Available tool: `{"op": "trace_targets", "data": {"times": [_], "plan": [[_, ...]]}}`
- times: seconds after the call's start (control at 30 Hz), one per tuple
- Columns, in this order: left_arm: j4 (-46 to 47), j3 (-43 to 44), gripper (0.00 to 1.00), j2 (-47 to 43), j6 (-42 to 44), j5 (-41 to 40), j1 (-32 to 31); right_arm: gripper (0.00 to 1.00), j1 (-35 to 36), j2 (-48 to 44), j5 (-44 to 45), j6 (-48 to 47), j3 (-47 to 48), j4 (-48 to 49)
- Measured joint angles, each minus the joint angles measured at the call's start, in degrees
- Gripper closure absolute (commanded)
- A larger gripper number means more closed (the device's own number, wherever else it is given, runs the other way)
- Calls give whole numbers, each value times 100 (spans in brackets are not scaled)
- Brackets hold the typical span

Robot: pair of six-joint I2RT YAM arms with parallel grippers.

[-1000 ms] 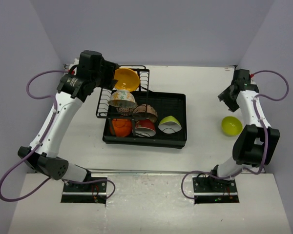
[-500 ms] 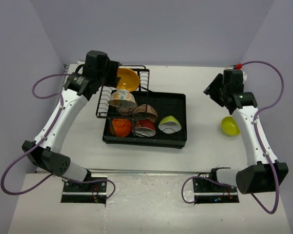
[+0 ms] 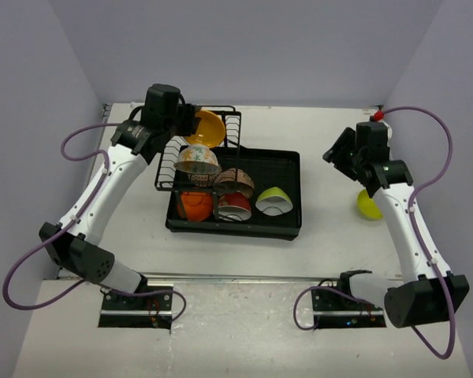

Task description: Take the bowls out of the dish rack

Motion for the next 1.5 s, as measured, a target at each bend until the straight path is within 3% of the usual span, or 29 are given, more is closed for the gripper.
{"op": "trace_targets", "data": {"times": [0.33,0.8,1.3,1.5], "plan": [[520,-177,100,13,-188,-24,-55,39,0,-308,9,-122,-297,57],[1884,-1456,100,-721,-74,-44,-136,40,2,-337,-42,-142,-490,138],[5877,-4057,100,-1733,1005,-55,-179,40,46,-420,-44,-413,-496,214],[6242,-4170,100,-1746,1333,-57,-170,40,125,-476,-42,-474,-461,192]]}}
